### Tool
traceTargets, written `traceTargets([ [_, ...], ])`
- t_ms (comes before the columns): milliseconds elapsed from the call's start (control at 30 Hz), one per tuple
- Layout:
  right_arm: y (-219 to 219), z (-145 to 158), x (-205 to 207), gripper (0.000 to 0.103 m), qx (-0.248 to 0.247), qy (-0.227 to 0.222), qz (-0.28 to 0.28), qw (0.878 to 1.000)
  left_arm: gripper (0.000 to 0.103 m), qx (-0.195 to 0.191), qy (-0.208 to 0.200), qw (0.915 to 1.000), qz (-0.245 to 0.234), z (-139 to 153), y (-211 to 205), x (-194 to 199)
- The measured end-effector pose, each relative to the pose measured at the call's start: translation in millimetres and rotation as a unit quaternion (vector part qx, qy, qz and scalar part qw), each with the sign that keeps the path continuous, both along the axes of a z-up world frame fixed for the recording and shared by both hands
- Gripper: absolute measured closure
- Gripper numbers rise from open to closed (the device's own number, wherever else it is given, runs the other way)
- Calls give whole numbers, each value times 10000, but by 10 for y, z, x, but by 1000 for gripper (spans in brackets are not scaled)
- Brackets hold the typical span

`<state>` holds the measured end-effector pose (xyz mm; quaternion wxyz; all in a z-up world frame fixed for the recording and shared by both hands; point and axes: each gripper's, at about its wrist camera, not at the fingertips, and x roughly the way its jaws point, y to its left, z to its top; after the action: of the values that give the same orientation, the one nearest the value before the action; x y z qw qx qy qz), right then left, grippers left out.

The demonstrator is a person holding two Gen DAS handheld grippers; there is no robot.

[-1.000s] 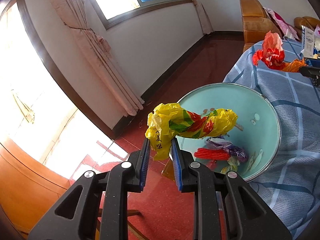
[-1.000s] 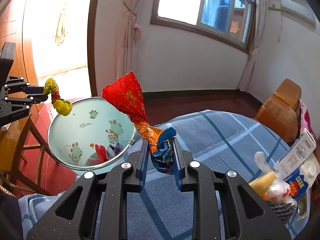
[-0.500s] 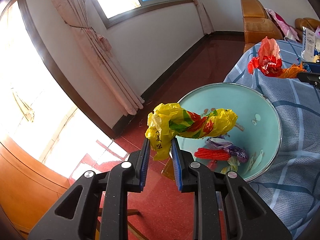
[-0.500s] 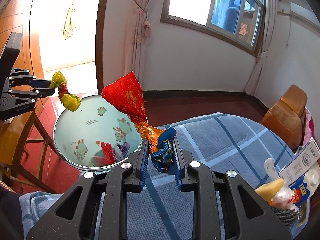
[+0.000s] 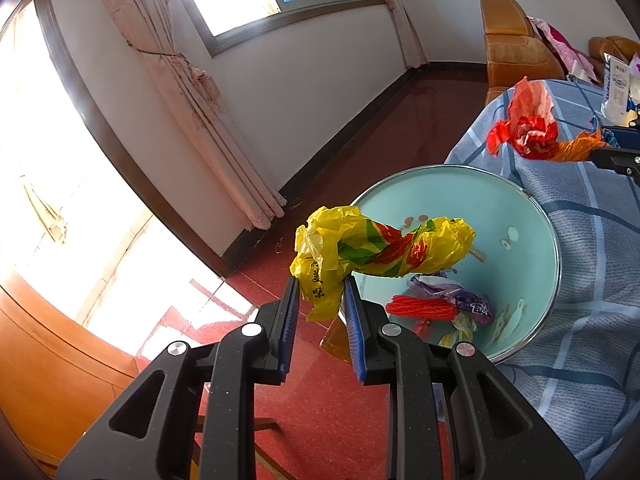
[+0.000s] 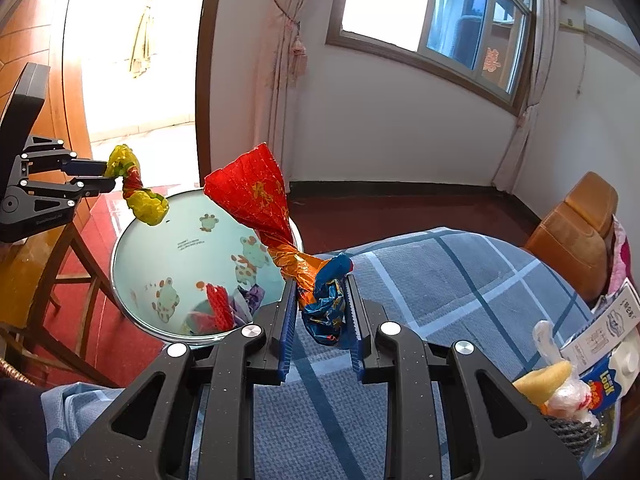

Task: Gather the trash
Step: 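Open both grippers over the bucket to drop the yellow bag and wrapper, then grasp the black mesh bundle with the left gripper while the right gripper approaches the red plastic bag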

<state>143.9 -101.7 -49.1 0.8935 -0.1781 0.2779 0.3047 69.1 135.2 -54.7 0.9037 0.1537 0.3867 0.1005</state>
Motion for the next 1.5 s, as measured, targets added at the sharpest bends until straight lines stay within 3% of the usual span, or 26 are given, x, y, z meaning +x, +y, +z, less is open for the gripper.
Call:
traceTargets([
  [100, 64, -17, -6, 73, -15, 121, 171, 9998, 73, -11, 19, 10000, -37, -9, -18, -4],
  [133, 92, -29, -14, 67, -31, 178, 250, 9995, 68, -8, 17, 10000, -54, -13, -32, -8],
  [200, 136, -52, -43, 59, -53, 138, 307, 9994, 51, 31, -36, 10000, -52, -13, -58, -22],
  [633, -142, -29, -74, 52, 149, 183, -159, 9996, 45, -107, -4, 9999, -93, -54, -94, -27],
  [900, -908, 49, -402, 47, 424, 144, -1075, 9932, 44, -173, 173, 9979, -606, -217, -516, 4],
  [1000, -1356, 25, -494, 47, 641, 269, -1685, 9833, 44, -230, 206, 9964, -785, -244, -719, 53],
  [1200, -2328, -85, -693, 43, 1156, 485, -3056, 9439, 44, -400, 91, 9901, -1340, -157, -1302, 165],
  [1500, -3023, -230, -981, 40, 1410, 410, -3819, 9125, 44, -709, -6, 9722, -2234, -73, -2374, 459],
])
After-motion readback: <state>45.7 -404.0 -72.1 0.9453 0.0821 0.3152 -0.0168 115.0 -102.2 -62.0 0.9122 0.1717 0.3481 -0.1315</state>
